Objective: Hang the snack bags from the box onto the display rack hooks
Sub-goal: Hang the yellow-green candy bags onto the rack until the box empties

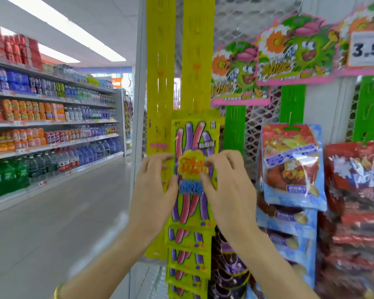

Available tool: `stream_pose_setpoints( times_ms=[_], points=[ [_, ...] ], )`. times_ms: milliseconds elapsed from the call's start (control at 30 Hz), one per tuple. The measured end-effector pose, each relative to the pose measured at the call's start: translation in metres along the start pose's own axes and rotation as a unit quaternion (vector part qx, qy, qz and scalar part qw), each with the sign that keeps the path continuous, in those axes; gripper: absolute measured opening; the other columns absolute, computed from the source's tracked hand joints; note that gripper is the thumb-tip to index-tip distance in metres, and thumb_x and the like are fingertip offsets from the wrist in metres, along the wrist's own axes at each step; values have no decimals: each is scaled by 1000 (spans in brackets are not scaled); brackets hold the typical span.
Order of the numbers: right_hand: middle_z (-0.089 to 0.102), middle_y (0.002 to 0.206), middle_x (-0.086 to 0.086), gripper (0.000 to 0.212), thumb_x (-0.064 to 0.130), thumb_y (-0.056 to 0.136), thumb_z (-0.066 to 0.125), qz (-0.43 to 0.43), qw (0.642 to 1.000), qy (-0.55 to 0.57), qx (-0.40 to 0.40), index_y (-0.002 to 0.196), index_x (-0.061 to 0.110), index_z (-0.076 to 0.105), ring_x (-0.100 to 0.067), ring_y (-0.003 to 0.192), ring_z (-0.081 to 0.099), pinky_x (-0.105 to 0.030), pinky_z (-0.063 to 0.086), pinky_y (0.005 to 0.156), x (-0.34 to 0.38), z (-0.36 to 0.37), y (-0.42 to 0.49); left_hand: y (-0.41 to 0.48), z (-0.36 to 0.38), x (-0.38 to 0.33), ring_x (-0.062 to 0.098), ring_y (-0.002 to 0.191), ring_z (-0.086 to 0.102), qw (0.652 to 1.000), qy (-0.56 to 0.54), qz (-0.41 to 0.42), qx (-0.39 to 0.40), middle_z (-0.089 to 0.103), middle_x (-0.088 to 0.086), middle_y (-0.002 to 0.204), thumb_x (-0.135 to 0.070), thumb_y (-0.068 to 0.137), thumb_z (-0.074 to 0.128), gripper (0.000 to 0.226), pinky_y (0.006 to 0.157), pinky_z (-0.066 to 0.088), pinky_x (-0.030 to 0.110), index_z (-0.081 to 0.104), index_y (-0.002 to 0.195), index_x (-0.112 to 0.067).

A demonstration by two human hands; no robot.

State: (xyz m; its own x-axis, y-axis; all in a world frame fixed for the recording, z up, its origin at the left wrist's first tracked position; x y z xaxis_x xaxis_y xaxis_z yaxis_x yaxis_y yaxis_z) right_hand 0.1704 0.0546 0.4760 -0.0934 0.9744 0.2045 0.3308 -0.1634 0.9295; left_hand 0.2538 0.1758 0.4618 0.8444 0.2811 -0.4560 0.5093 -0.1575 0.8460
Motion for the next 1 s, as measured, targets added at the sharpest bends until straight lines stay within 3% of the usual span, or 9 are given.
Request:
stream_pose_setpoints(
  times_ms=[100, 233, 367, 467, 533, 667, 800, 900, 1000],
  points=[
    [47, 100, 9, 13, 24, 85, 63, 21, 986, 109, 123, 95, 23, 54, -9, 68, 53, -28, 44, 54, 1, 28, -75, -80, 16, 37, -7, 94, 52, 996, -35, -55, 62, 50, -16, 103, 3, 83, 58, 48, 69, 43, 6, 48, 99, -42],
    [54, 96, 6, 14, 21, 87, 61, 105, 915, 149, 360, 100, 20, 59, -9, 79, 52, -30, 41, 69, -15, 94, -207, -202, 41, 116, 2, 84, 58, 959, 12, -203, 199, 55, -10, 105, 0, 84, 56, 44, 74, 49, 26, 52, 97, -42],
    [60, 92, 0, 12, 26, 85, 63, 214, 788, 98, 569, 96, 21, 59, -19, 90, 55, -33, 42, 73, -51, 159, -368, -286, 54, 178, 12, 78, 55, 904, 56, -296, 302, 61, 5, 106, 8, 82, 51, 32, 66, 37, 12, 62, 106, -10],
    [57, 89, -4, 13, 22, 85, 64, 315, 683, 85, 654, 96, 17, 58, -24, 91, 57, -31, 46, 76, -76, 181, -471, -307, 60, 196, 12, 77, 53, 881, 63, -318, 346, 57, 2, 99, 7, 84, 51, 31, 62, 34, 6, 59, 112, -4],
    [54, 86, -5, 14, 20, 86, 62, 377, 632, 85, 672, 96, 11, 55, -24, 87, 54, -20, 46, 61, -83, 187, -521, -310, 64, 202, 14, 80, 54, 873, 65, -307, 372, 55, -1, 98, 0, 86, 53, 28, 68, 35, 14, 58, 112, -9],
    [57, 89, -5, 19, 17, 87, 61, 542, 525, 81, 651, 100, 11, 48, -24, 93, 59, -38, 55, 71, -79, 188, -606, -313, 63, 214, 14, 82, 56, 864, 64, -329, 377, 55, -6, 96, -5, 86, 52, 26, 75, 43, 24, 58, 109, -18],
    [61, 115, -18, 34, 19, 84, 64, 639, 522, 20, 565, 112, 3, 53, -35, 105, 59, -42, 48, 91, -79, 195, -652, -317, 66, 216, 14, 85, 54, 849, 48, -348, 394, 55, -4, 101, -7, 89, 50, 25, 73, 39, 21, 56, 110, -19],
    [63, 110, -17, 39, 20, 83, 66, 724, 513, 16, 461, 116, 2, 55, -32, 97, 61, -37, 51, 83, -82, 195, -654, -317, 67, 215, 16, 88, 56, 844, 47, -349, 405, 57, -4, 102, -8, 90, 50, 25, 78, 44, 24, 57, 112, -17],
    [58, 104, -13, 45, 27, 86, 65, 750, 471, 36, 463, 121, 1, 51, -25, 85, 52, -31, 43, 71, -74, 203, -658, -317, 67, 217, 14, 88, 55, 843, 48, -354, 402, 57, -3, 102, -8, 91, 51, 23, 80, 45, 25, 57, 112, -16]
  ],
)
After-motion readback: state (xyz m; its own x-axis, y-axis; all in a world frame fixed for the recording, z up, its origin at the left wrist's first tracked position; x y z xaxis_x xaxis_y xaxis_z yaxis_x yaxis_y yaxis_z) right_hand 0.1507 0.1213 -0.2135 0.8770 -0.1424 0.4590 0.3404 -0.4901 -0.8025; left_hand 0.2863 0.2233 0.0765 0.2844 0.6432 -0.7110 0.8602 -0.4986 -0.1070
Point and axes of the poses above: each hand's wrist, its own y-axis towards the middle knuckle, its own z-axis out of the palm, x = y × z, the point moved 7 cm from there along y, towards the middle knuckle
